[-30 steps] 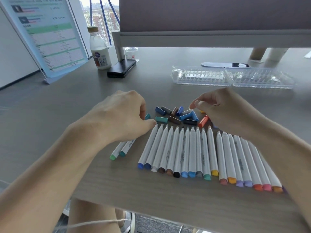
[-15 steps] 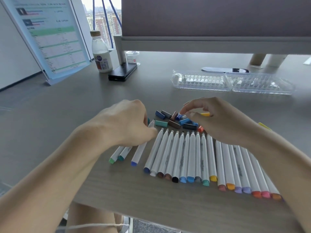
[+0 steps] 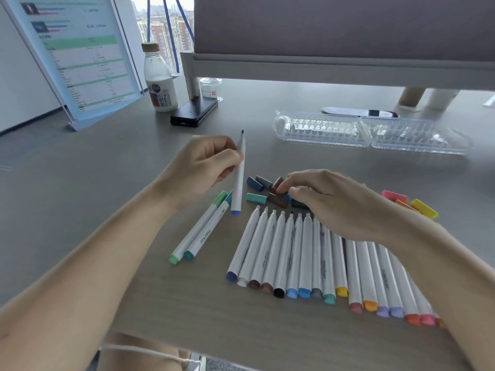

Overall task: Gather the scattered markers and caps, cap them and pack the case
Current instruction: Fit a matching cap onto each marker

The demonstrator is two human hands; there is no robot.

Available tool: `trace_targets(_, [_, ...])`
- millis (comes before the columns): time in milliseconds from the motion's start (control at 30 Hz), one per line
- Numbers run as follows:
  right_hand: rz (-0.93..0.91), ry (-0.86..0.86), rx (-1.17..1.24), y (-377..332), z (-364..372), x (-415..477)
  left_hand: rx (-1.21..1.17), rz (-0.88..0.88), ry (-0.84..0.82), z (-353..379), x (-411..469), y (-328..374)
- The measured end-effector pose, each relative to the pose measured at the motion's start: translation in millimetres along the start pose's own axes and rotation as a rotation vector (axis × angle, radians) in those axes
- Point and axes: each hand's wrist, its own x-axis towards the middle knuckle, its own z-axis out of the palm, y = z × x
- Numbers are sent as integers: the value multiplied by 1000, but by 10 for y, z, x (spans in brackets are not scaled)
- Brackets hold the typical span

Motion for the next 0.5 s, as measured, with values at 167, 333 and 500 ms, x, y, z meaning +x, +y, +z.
trace_targets(167, [-21,33,-18,11,-21,-2,-31,41,33,36,-14,-36])
trace_targets(333, [-64,125,20,6,-101,-75,-62,85,38,21,-26,-43])
trace_targets(500, [-121,57,-104,-46,-82,-163,-50,92,73,10,-34,-63])
